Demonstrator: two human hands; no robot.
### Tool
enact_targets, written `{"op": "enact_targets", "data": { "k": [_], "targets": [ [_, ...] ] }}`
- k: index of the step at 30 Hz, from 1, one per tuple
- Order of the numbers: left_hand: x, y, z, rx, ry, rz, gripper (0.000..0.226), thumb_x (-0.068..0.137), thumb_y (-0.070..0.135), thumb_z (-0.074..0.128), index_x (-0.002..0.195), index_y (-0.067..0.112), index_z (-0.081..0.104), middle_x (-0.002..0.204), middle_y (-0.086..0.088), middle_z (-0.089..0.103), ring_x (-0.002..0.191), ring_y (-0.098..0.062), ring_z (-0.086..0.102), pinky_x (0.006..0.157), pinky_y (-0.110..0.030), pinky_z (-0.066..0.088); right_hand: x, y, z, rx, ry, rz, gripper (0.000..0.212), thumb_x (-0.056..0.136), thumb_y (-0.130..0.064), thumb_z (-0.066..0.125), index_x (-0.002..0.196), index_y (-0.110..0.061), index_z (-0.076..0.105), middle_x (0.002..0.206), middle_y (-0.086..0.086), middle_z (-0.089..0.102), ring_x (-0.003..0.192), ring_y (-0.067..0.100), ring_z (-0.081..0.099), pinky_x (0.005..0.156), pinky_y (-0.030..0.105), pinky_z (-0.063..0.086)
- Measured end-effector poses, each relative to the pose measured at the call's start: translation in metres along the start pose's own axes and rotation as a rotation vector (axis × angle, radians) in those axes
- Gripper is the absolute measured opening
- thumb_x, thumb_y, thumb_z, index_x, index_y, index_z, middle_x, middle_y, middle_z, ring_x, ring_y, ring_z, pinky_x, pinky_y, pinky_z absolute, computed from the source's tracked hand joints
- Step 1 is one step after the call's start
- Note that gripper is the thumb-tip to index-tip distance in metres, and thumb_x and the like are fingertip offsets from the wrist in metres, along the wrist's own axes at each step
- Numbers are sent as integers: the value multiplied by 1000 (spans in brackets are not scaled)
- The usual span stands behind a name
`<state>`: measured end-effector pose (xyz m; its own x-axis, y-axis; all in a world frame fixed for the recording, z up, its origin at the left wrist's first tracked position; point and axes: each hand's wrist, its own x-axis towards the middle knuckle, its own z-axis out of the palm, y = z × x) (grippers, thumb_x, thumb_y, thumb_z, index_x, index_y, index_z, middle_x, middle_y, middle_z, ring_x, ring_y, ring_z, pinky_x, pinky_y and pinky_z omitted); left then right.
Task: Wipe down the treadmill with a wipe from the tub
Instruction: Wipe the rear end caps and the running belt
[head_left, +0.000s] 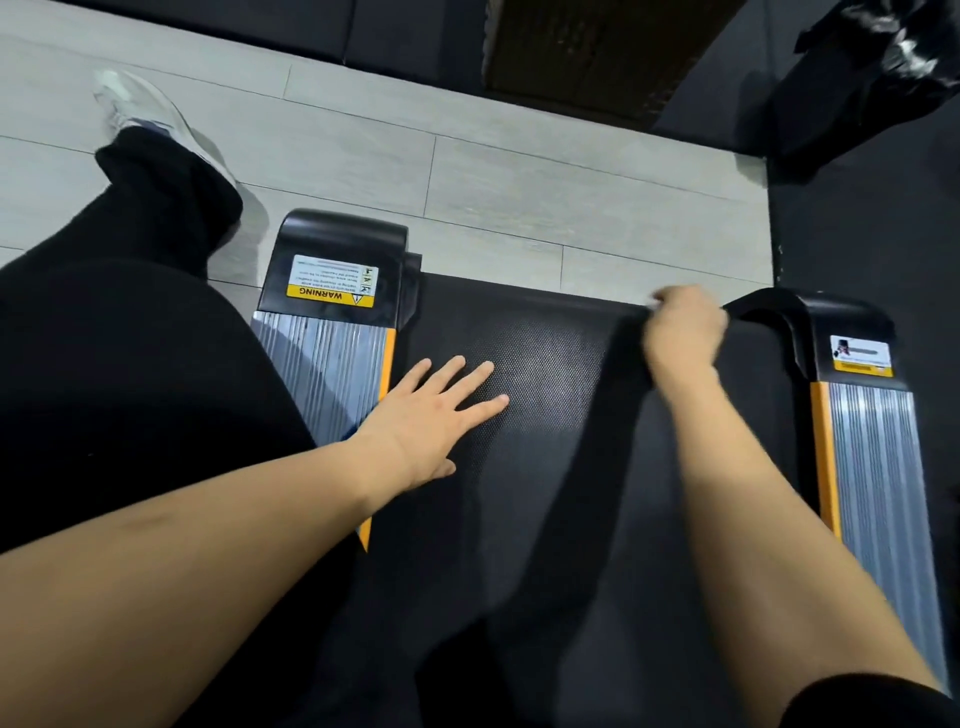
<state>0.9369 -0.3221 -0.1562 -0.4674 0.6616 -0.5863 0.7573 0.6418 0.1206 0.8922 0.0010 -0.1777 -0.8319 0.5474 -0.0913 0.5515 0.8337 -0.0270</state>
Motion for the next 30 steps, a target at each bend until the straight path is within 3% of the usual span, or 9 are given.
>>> {"op": "enact_targets", "data": {
  "k": [3,6,9,13,16,19,23,25,30],
  "targets": [
    [-4,4,2,-66,17,-62,98,97,45,63,161,35,-11,168,-5,-25,156,-31,-12,127,-49,2,-11,-5,-2,115,35,142,35,92,-5,52,118,-13,74,118,20,68,112,39,61,96,40,48],
    [-5,5,2,-69,2,-77,97,98,42,63,161,34,-10,168,-5,-23,156,-32,-12,127,-50,3,-46,-103,8,320,-79,-126,38,93,-5,51,121,-17,74,123,12,67,117,31,61,96,34,46],
    [-3,5,0,-64,1,-75,95,96,45,64,162,30,-2,170,-7,-11,157,-32,-10,127,-51,4,-91,-184,10,358,-123,-481,27,93,-8,56,107,-18,77,105,11,67,101,34,63,81,38,48],
    [-1,7,0,-74,28,-56,94,97,46,62,162,31,-5,170,-7,-15,157,-31,-11,127,-50,4,-98,-135,13,343,91,-582,31,76,0,59,95,-16,77,89,9,69,82,34,64,73,39,51],
    [-3,5,4,-85,22,-58,97,98,45,61,160,34,-13,167,-3,-26,156,-30,-14,128,-48,4,-56,-27,12,241,234,-302,42,68,0,52,96,-15,80,88,12,71,79,36,65,70,37,53],
    [-3,5,7,-74,26,-64,98,98,47,61,160,35,-14,167,-3,-27,156,-29,-14,128,-48,4,-23,88,-9,56,126,149,44,84,-2,43,108,-16,77,102,21,65,94,44,61,79,45,50],
    [-3,5,4,-57,26,-61,99,98,49,60,160,35,-15,167,-4,-26,157,-30,-12,128,-48,5,-23,90,-14,126,190,424,37,91,-3,46,105,-17,76,104,19,64,100,43,63,81,44,49],
    [-4,5,3,-45,24,-63,98,98,49,59,160,35,-15,167,-4,-26,157,-30,-12,128,-47,5,-35,29,0,272,212,305,37,84,-2,50,102,-17,79,99,16,71,96,39,66,79,40,49],
    [-6,6,3,-34,28,-56,98,98,51,58,159,35,-16,168,-5,-24,157,-30,-10,128,-48,8,-109,-101,20,382,135,-459,35,78,6,62,102,-15,77,96,8,70,85,33,62,75,36,49]
  ]
}}
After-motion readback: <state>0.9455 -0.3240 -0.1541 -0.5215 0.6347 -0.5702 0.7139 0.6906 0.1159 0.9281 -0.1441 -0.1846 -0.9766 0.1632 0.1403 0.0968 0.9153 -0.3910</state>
